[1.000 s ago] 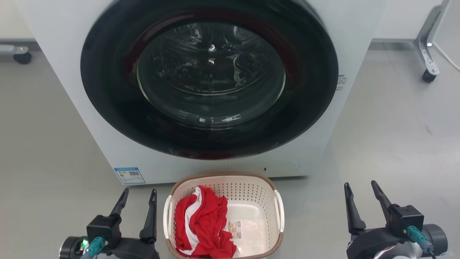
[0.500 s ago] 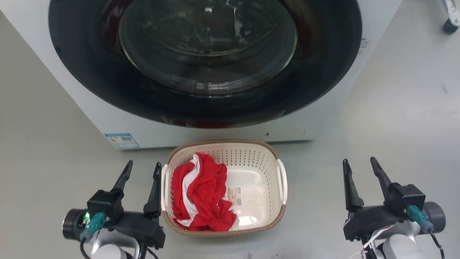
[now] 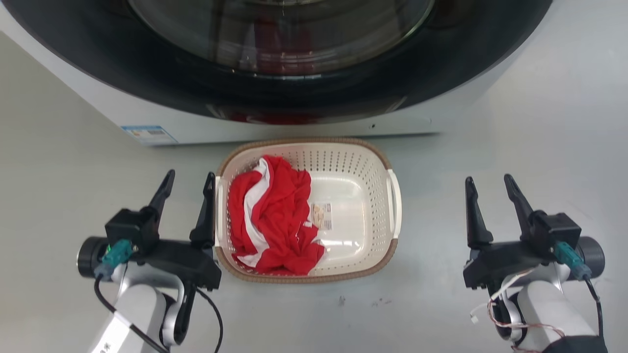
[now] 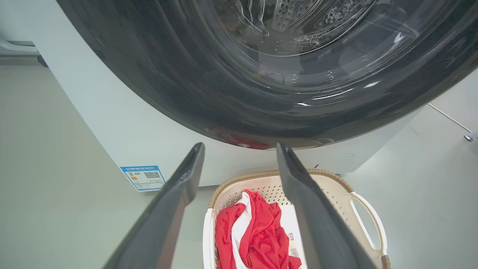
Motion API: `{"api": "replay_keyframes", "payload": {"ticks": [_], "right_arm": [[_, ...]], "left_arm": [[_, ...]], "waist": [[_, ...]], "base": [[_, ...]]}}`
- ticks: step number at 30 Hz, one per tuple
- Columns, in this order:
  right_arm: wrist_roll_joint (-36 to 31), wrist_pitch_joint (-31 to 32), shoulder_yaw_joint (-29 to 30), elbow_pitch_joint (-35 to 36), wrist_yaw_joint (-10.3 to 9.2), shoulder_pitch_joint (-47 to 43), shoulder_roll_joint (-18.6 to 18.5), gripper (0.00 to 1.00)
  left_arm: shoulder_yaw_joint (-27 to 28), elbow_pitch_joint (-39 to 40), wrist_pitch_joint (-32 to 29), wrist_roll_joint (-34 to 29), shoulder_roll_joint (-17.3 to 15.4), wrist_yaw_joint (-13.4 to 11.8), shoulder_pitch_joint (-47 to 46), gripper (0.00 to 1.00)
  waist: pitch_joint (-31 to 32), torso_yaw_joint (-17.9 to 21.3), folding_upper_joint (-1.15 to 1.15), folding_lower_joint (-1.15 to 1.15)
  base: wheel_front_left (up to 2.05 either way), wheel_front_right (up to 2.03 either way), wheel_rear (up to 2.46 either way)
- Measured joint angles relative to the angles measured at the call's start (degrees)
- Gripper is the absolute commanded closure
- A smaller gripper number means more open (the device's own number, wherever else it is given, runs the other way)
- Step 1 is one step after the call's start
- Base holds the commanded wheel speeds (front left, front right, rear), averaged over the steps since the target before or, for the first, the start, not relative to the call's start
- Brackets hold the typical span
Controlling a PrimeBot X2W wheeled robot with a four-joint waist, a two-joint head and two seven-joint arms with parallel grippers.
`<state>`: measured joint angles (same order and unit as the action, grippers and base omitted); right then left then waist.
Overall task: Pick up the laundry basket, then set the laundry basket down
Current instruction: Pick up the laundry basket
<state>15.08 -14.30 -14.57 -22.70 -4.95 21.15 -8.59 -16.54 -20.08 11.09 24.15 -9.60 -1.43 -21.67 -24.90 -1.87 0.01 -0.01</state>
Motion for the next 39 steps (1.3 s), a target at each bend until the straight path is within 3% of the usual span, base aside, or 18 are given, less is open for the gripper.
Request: {"api": "replay_keyframes", "payload": {"ticks": [18, 39], "right_arm": [[-3.1, 0.7, -3.9, -10.4, 1.93, 16.1, 1.6, 0.00], [-5.0, 1.7, -10.0, -23.5, 4.46, 23.1, 4.0, 0.00]], "left_arm": [[0.5, -12.2, -6.8, 3.7, 1.2, 4.5, -16.7, 0.00], [-0.3, -27.1, -11.3, 5.5, 1.0, 7.6, -23.7, 0.00]], "waist": [[-14.1, -0.2, 0.00, 0.00], [-22.7, 0.5, 0.00, 0.01]], "base": [[0.00, 0.00, 0.00], [0.00, 0.00, 0.00]]}}
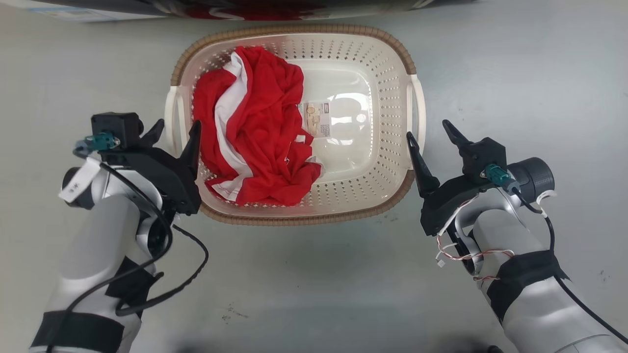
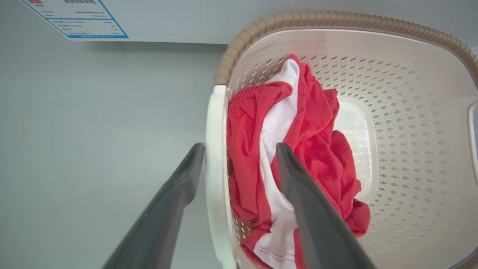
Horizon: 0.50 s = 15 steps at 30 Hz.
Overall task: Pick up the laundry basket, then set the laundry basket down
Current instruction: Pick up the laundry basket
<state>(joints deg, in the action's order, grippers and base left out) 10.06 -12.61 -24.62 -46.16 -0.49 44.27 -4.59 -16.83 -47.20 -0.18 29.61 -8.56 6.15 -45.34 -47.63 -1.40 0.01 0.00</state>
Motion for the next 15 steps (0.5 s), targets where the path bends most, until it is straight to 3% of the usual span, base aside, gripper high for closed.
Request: {"api": "replay_keyframes", "payload": {"ticks": [15], "right_arm": [[0.0, -0.6, -2.4, -3.4, 0.71, 4.8, 0.5, 0.00]], "left_arm": [[-1.1, -7.0, -2.3, 1.2, -1.0, 0.9, -6.5, 0.00]], "waist": [[-5.4, 1.4, 0.00, 0.00]], "base": [[0.00, 0.00, 0.00]]}}
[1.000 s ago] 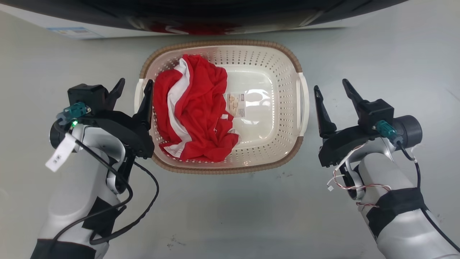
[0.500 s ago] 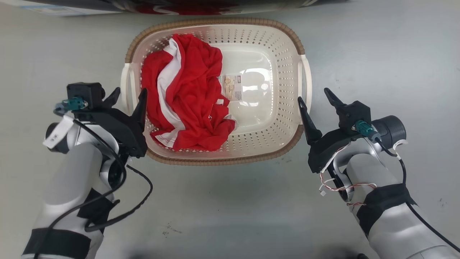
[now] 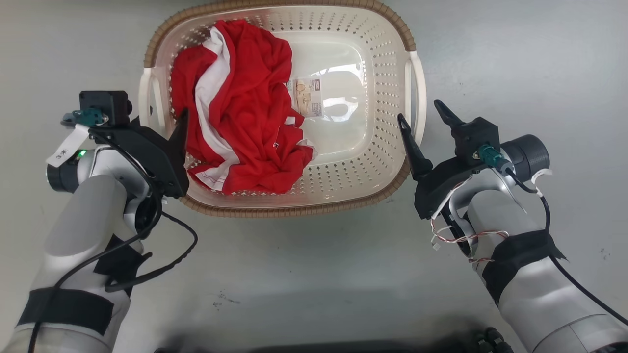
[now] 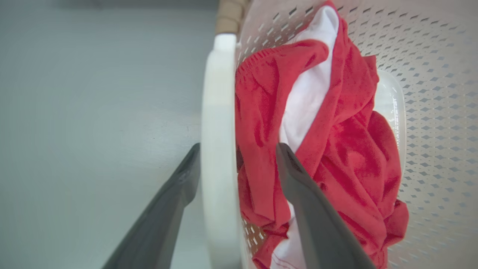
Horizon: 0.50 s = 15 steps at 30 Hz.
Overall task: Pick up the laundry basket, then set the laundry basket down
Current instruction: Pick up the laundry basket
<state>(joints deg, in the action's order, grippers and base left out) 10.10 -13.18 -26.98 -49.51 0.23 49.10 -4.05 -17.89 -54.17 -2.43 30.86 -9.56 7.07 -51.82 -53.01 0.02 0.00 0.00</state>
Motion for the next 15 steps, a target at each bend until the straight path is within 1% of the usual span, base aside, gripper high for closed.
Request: {"api": "replay_keyframes", "payload": {"ticks": [2, 3, 4, 5, 7, 10, 15], "right_arm": [[0.0, 0.0, -0.3, -0.3, 0.29, 0.5, 0.1, 0.00], [0.0, 0.0, -0.5, -0.4, 0.31, 0.9, 0.1, 0.00], [0.1, 0.0, -0.7, -0.5, 0.40, 1.2, 0.2, 0.75], [0.2, -0.1, -0.8, -0.6, 0.57, 1.5, 0.2, 1.00], [0.5, -0.2, -1.0, -1.0, 0.81, 2.0, 0.5, 1.00], [1.3, -0.5, -1.1, -1.4, 0.37, 2.3, 1.1, 1.00], [2.1, -0.6, -1.3, -2.5, 0.37, 2.3, 1.1, 1.00]], "left_arm": [[-0.3, -0.9, -0.2, 0.0, -0.3, 0.0, -0.5, 0.00], [-0.4, -1.2, -0.3, 0.0, -0.4, 0.0, -0.9, 0.08], [-0.6, -1.5, -0.3, 0.0, -0.4, 0.0, -1.3, 0.97], [-0.7, -1.8, -0.3, 0.0, -0.4, 0.0, -1.7, 1.00], [-1.1, -2.4, -0.3, 0.0, -0.2, 0.1, -2.4, 1.00], [-1.2, -3.3, -0.2, 0.3, 0.9, 0.0, -2.9, 1.00], [-1.4, -5.0, 0.5, 0.4, 1.5, 0.0, -3.2, 1.00]], "waist": [[-0.6, 0.2, 0.00, 0.00], [-0.8, 0.2, 0.00, 0.00], [-1.1, 0.3, 0.00, 0.00], [-1.3, 0.4, 0.00, 0.00], [-1.8, 0.5, 0.00, 0.00], [-2.0, 0.5, 0.00, 0.00], [-1.6, 0.3, 0.00, 0.00]], "base": [[0.00, 0.00, 0.00], [0.00, 0.00, 0.00], [0.00, 0.00, 0.00], [0.00, 0.00, 0.00], [0.00, 0.00, 0.00], [0.00, 0.00, 0.00], [0.00, 0.00, 0.00]]}}
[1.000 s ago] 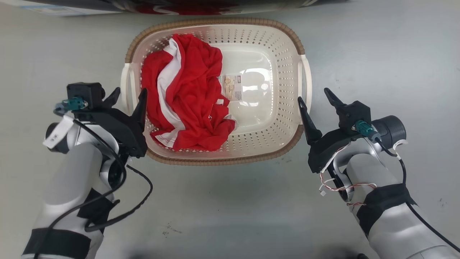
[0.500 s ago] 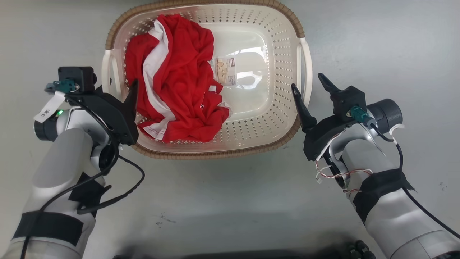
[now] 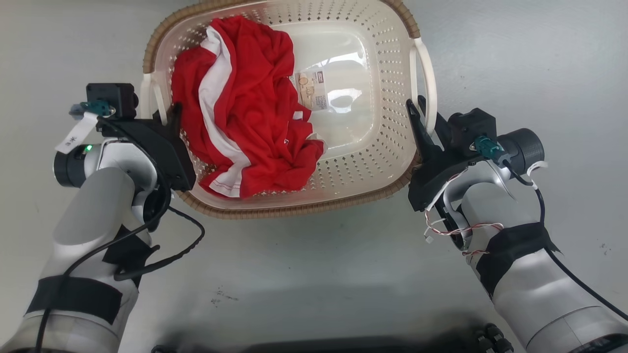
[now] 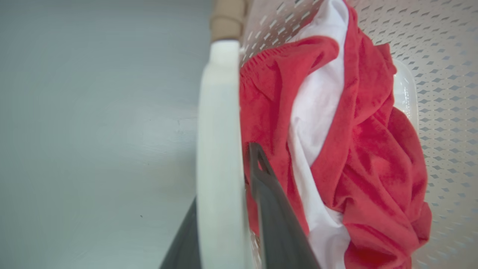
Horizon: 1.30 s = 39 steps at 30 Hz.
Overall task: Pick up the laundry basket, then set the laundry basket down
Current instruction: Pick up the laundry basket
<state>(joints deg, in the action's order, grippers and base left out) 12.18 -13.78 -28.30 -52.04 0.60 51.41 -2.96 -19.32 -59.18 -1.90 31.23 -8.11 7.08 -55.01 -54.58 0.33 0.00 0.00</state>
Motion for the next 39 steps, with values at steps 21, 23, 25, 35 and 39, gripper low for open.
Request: {"api": "replay_keyframes", "payload": {"ticks": [21, 23, 25, 35, 39], "right_arm": [[3.8, 3.9, -5.2, -7.8, 1.98, -0.6, -0.5, 1.00], [4.5, 5.2, -6.2, -8.0, 2.25, -0.9, -0.6, 1.00], [5.8, 6.7, -7.2, -8.0, 2.45, -1.5, -0.7, 1.00], [8.8, 13.0, -10.8, -9.3, 3.54, -3.0, -0.7, 1.00], [10.2, 15.0, -11.5, -9.7, 4.03, -3.4, -0.7, 1.00]], "left_arm": [[-3.2, -7.7, 2.2, 0.0, 3.3, 0.0, 0.4, 1.00], [-3.3, -8.5, 1.9, 0.0, 3.5, 0.0, 0.5, 1.00], [-3.6, -9.1, 1.4, 0.1, 3.6, 0.0, 0.7, 1.00], [-3.9, -11.8, -1.1, 1.7, 4.8, 0.0, 2.9, 1.00], [-3.9, -12.3, -2.1, 3.2, 4.9, 0.0, 4.0, 1.00]], "waist": [[7.6, 0.0, 0.01, 0.00], [8.8, 0.0, 0.00, 0.00], [9.9, 0.0, 0.00, 0.00], [16.0, 0.0, 0.00, 0.01], [18.4, 0.0, 0.00, 0.01]], "base": [[0.00, 0.00, 0.00], [0.00, 0.00, 0.00], [0.00, 0.00, 0.00], [0.00, 0.00, 0.00], [0.00, 0.00, 0.00]]}}
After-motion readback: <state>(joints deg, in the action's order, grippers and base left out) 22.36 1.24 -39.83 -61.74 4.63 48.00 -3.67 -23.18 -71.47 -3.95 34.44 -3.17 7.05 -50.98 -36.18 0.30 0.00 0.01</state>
